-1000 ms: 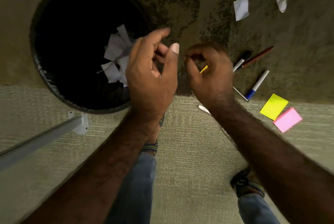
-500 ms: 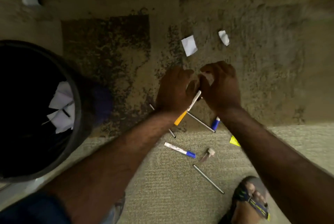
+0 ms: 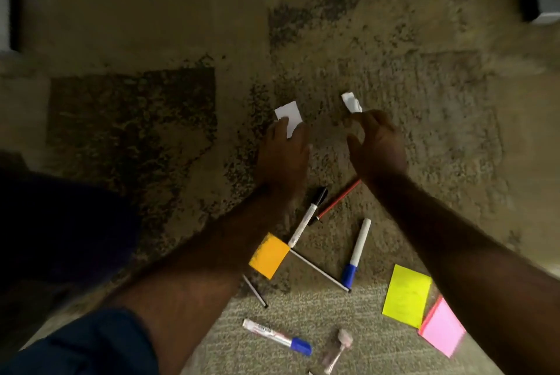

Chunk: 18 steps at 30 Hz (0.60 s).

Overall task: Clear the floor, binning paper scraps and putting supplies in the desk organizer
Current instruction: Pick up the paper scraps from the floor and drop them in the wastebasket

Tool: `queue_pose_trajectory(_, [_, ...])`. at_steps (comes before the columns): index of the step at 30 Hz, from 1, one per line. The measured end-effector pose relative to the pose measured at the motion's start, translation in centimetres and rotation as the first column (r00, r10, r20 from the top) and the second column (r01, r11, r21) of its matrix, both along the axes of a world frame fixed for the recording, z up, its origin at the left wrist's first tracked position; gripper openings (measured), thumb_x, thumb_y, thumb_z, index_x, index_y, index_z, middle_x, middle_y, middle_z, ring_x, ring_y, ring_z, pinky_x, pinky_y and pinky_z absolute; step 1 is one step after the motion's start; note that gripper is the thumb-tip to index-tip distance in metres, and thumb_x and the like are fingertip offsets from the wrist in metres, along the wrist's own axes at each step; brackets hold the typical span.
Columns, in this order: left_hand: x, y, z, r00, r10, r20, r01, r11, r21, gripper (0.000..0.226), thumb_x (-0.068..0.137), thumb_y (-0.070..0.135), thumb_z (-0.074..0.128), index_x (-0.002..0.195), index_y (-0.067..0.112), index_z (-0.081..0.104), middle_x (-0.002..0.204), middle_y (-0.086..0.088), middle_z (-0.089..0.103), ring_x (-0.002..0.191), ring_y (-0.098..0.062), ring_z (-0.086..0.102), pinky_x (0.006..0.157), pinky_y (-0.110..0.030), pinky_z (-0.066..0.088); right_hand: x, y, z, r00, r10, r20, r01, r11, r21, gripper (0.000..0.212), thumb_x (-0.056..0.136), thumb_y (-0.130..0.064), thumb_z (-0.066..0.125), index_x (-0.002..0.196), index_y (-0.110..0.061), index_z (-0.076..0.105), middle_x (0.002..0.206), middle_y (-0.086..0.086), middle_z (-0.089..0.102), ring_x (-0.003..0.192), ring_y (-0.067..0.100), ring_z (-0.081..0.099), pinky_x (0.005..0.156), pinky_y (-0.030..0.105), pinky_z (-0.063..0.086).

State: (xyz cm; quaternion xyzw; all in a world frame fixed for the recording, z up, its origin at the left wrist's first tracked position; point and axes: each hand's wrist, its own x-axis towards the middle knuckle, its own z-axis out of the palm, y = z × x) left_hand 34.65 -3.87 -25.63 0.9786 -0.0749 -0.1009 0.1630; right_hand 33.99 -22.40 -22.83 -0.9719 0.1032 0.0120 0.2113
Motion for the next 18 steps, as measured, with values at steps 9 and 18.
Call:
queue_pose_trajectory(9, [2.8, -0.3, -2.0, 0.981, 0.057, 0.185, -0.049, 0.998, -0.049, 0.033, 0.097, 0.038, 0.065, 0.111, 0.008, 0.071, 0.115, -0.014, 0.067, 0.109, -0.034, 0.06, 0.089, -0.044, 0.049, 3.5, -0.5, -2.3, 0.996, -0.085, 0.002, 0.085, 0.996, -0.009, 0.05, 0.099, -0.038, 0.067, 0.146, -0.023, 0.057, 0.14, 0.009, 0.062, 0.124, 0.032, 0.061, 0.098, 0.048, 0.057])
queue_pose_trajectory(18, [3.3, 0.1, -2.4, 0.988, -0.08, 0.133, 0.061, 0.988, 0.144, 0.045, 0.111, 0.039, 0.027, 0.121, 0.015, 0.064, 0.127, -0.007, 0.06, 0.123, -0.029, 0.051, 0.103, -0.04, 0.04, 4.7, -0.3, -1.4, 0.993, -0.122, -0.003, 0.121, 0.992, -0.025, 0.033, 0.105, -0.016, 0.054, 0.136, -0.015, 0.066, 0.13, 0.012, 0.068, 0.11, 0.028, 0.069, 0.089, 0.048, 0.062])
